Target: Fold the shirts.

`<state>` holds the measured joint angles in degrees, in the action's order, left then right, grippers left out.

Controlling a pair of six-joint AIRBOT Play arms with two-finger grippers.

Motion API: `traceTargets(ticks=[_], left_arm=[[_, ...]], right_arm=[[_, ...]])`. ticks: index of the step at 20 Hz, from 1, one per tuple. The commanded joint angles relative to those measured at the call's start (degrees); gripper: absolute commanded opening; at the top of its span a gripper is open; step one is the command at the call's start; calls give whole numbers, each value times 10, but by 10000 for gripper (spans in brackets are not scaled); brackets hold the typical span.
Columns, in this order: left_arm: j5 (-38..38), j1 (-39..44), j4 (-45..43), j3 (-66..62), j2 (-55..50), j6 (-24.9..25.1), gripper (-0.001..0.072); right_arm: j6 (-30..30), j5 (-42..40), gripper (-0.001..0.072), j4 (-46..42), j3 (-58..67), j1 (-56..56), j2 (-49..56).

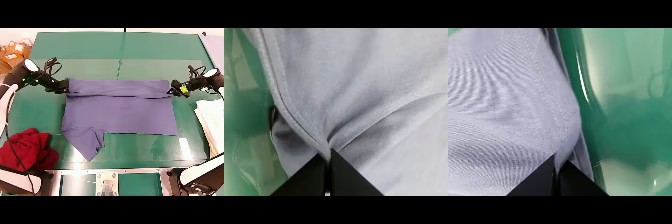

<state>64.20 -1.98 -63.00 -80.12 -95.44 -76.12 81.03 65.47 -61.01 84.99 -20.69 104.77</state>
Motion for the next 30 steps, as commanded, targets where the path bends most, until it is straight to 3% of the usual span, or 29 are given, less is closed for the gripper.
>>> traceTargets(ticks=[1,3,4,5,6,9,10,11,12,17,20,21,22,23,24,27,30], left_arm=[[23,0,3,3,0,-7,23],[34,0,16,3,0,-15,24],[48,0,19,3,0,-19,28],[74,0,20,1,0,-21,276],[108,-2,19,-5,0,-37,477],[212,-10,17,-20,4,-71,478],[237,-10,14,-17,8,-81,344],[259,-10,9,-17,12,-81,136],[270,-9,8,-10,24,-81,23],[223,-5,-69,150,196,-109,23],[168,-5,-85,310,341,-159,26],[153,-5,-84,355,376,-170,221],[133,-5,-83,398,403,-186,444],[113,-5,-73,436,420,-190,422],[97,-5,-51,467,427,-189,422],[38,-5,29,547,428,-168,423],[-32,30,51,602,428,-170,422]], right_arm=[[9,6,18,-12,-3,0,0],[9,9,55,-12,-3,2,0],[9,19,224,-12,0,1,0],[9,37,273,-16,9,-1,0],[16,61,273,-32,26,-6,-2],[63,118,268,-115,49,-17,-38],[83,130,259,-150,43,-19,-57],[91,139,184,-176,29,-19,-78],[98,146,18,-188,7,-20,-100],[121,127,17,-190,-208,-37,-257],[156,87,19,-189,-349,-47,-373],[169,73,27,-189,-391,-47,-407],[179,62,135,-189,-426,-47,-431],[180,50,313,-177,-458,-47,-447],[180,39,384,-161,-482,-47,-454],[179,-22,382,-101,-539,-47,-453],[177,-84,383,-48,-573,-39,-444]])
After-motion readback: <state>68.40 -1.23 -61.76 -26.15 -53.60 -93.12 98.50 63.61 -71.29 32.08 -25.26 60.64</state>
